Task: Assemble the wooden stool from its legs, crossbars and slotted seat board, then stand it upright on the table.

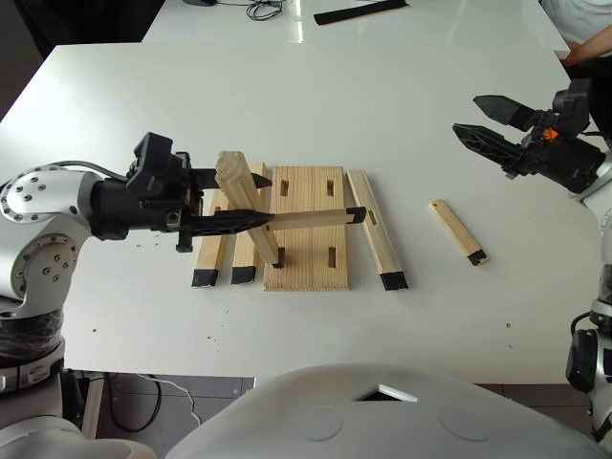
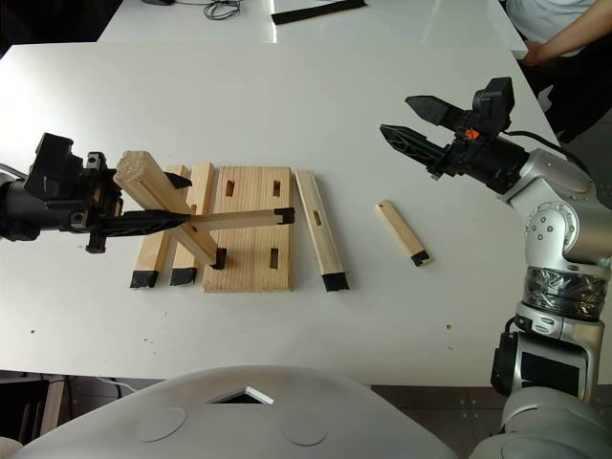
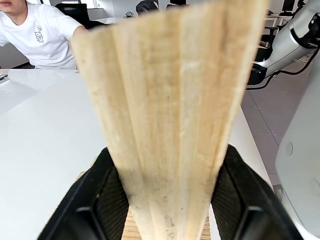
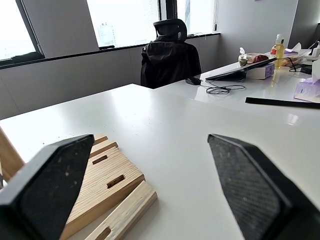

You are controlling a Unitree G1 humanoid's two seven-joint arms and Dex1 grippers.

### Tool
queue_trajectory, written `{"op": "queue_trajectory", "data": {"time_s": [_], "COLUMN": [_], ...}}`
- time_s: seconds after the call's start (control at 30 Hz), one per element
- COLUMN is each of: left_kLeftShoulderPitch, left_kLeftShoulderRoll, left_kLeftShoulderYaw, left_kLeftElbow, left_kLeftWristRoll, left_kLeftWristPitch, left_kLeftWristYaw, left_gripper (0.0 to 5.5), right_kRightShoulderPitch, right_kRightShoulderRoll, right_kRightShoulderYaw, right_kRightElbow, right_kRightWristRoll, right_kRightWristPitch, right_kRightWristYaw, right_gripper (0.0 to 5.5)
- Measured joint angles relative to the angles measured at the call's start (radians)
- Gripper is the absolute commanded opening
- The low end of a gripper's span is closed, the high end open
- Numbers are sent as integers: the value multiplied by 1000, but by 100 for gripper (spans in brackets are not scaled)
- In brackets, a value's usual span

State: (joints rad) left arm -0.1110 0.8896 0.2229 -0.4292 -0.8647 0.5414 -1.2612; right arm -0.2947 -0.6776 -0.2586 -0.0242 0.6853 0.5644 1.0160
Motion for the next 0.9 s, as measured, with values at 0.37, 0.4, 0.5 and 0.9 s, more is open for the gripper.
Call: {"op": "queue_trajectory", "data": {"time_s": [0.37,0.4,0.5,0.9], "left_kLeftShoulderPitch": [-4,-5,-9,40], "left_kLeftShoulderRoll": [-19,-19,-12,4], "left_kLeftShoulderYaw": [-58,-63,-88,-99], "left_kLeftElbow": [14,26,68,109], "left_kLeftWristRoll": [34,38,80,139], "left_kLeftWristPitch": [-72,-88,-135,-255], "left_kLeftWristYaw": [-14,-28,-57,-71], "left_gripper": [204,204,204,204], "right_kRightShoulderPitch": [-34,-34,-35,-39], "right_kRightShoulderRoll": [5,5,5,19], "right_kRightShoulderYaw": [29,30,34,59], "right_kRightElbow": [34,35,38,35], "right_kRightWristRoll": [0,0,0,1], "right_kRightWristPitch": [0,0,0,-1], "right_kRightWristYaw": [7,8,9,5], "right_gripper": [418,418,418,418]}}
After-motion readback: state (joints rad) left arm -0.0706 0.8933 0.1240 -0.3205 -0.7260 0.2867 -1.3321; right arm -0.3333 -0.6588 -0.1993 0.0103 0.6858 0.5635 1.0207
